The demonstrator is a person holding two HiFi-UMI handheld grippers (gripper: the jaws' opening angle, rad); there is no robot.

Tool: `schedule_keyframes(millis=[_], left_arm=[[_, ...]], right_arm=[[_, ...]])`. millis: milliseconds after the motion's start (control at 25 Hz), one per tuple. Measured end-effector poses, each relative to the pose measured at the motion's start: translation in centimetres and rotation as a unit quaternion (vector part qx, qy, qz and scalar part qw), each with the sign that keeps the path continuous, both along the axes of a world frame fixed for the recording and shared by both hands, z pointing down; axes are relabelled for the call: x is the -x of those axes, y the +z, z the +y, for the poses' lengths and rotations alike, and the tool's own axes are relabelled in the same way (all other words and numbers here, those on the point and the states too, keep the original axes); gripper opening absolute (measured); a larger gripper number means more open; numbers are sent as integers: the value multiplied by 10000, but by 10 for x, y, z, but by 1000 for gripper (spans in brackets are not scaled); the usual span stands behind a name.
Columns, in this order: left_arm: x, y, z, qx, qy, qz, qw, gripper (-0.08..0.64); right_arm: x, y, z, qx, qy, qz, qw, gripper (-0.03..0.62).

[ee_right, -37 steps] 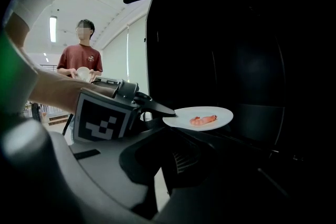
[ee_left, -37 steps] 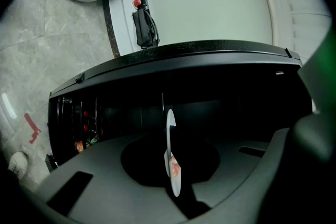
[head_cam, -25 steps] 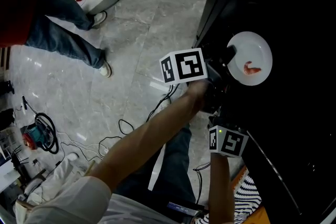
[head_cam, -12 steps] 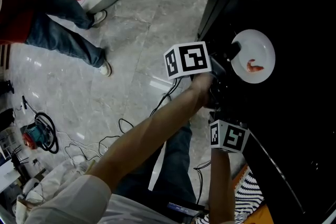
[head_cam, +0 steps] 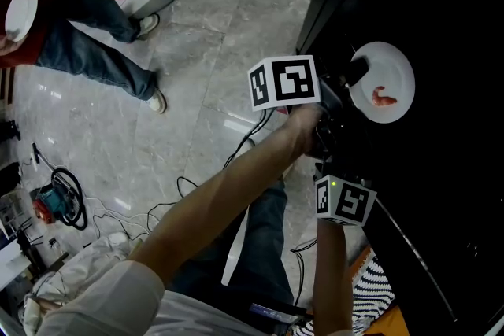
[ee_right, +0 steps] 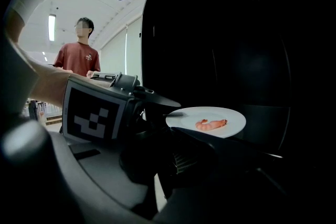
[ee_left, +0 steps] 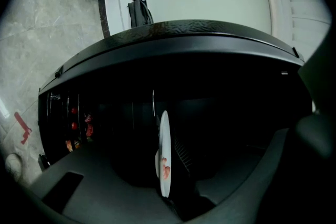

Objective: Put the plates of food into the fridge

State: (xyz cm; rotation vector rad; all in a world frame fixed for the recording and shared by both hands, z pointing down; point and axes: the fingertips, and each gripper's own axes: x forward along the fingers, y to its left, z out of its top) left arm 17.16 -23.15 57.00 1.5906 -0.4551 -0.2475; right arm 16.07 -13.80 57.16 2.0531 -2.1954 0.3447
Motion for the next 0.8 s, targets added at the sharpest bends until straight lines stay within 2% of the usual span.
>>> schedule_keyframes(millis=[280, 560, 800], left_arm=[[-1, -5, -5, -106, 119, 144, 9998, 127], [5, -6, -2, -202, 280, 111, 9993, 132], [15, -6, -1, -187, 250, 90, 9995, 130]], right_arm=[[2, 0, -7, -32, -89, 31, 10000, 9], [-2, 3, -7, 41, 56, -44, 10000, 9], [-5, 1, -11, 56, 104, -31, 9999, 9]])
